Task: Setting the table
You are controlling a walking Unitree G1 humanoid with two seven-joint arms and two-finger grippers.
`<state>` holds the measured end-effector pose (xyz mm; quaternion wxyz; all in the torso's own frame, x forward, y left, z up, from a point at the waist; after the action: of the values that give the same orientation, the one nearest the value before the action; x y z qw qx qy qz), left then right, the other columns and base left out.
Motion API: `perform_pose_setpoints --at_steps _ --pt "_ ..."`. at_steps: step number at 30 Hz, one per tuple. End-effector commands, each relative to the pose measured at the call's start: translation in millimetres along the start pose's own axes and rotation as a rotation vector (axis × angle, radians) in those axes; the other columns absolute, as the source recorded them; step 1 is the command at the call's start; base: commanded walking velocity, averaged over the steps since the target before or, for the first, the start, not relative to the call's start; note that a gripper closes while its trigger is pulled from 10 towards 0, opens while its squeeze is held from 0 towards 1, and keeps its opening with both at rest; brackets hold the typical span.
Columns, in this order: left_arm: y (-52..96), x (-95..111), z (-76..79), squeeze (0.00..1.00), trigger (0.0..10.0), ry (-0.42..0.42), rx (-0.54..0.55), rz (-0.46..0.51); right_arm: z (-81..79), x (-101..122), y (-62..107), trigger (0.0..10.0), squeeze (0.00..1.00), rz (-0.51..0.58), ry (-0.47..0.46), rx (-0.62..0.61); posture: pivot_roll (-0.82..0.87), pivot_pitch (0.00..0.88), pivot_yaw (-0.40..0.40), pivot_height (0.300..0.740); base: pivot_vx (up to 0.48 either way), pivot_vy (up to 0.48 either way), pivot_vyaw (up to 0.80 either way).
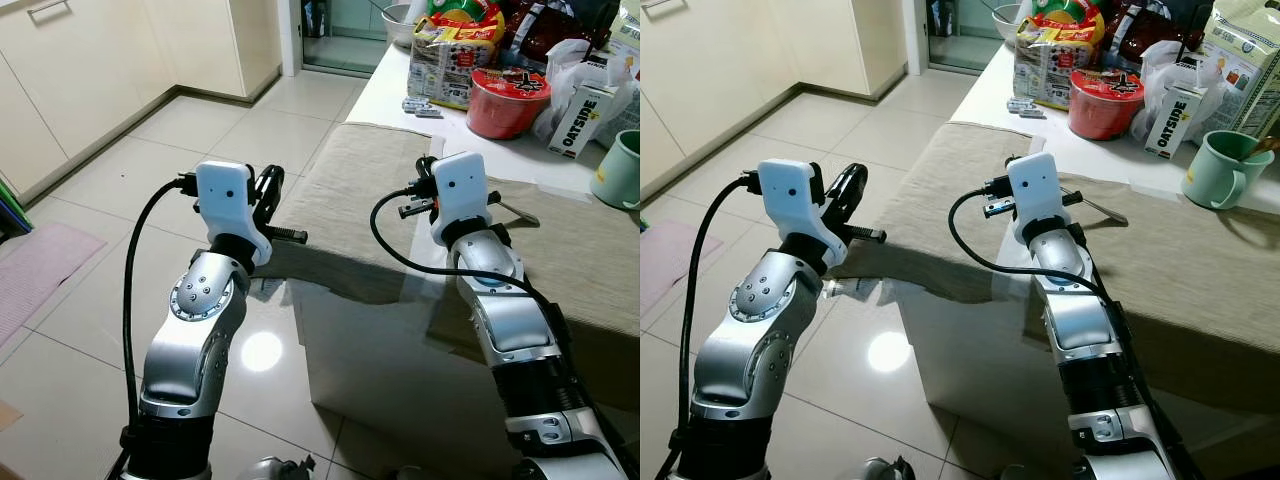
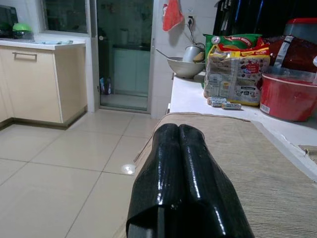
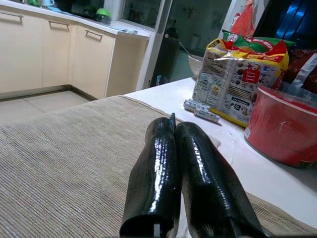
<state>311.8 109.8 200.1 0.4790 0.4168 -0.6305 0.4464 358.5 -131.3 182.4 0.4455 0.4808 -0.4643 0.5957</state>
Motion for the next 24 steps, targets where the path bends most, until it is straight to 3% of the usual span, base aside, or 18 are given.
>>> perform_pose_setpoints --at_steps 1,4,16,24 --pt "-1.3 4.6 -0.5 0.00 10.0 -0.007 -0.011 0.012 3.9 -12.0 0.3 0.0 0.18 -0.058 -0.032 -0.017 -0.18 0.055 0.067 0.740 0.000 0.000 0.00" --pt "-1.3 5.1 0.1 0.00 10.0 -0.005 -0.015 0.015 4.6 -12.5 -0.4 0.0 0.18 -0.060 -0.033 -0.019 -0.18 0.054 0.067 0.740 0.000 0.000 0.00" --pt "-1.6 7.7 2.2 0.00 10.0 -0.011 -0.036 0.027 5.8 -14.5 -0.3 0.0 0.18 -0.065 -0.029 -0.024 -0.18 0.053 0.070 0.740 -0.304 0.000 0.00" --pt "-1.6 7.7 1.8 0.00 10.0 -0.022 -0.041 0.027 5.9 -15.2 -0.6 0.0 0.18 -0.066 -0.023 -0.023 -0.18 0.053 0.071 0.740 0.000 0.000 0.00"
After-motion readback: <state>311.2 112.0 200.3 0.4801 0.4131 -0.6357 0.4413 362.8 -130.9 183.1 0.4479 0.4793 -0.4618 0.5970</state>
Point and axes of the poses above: a point about 5 cm out from each wrist's last joint towards the gripper, its own y axis pointing back from the gripper into the wrist, its own x axis along the axis of the wrist's last joint, z = x × y, the point moved 2 cm from there along -y, pointing out of the wrist towards the gripper, and after that the axes turned 12 degrees about -y, right-handed, at the moved point
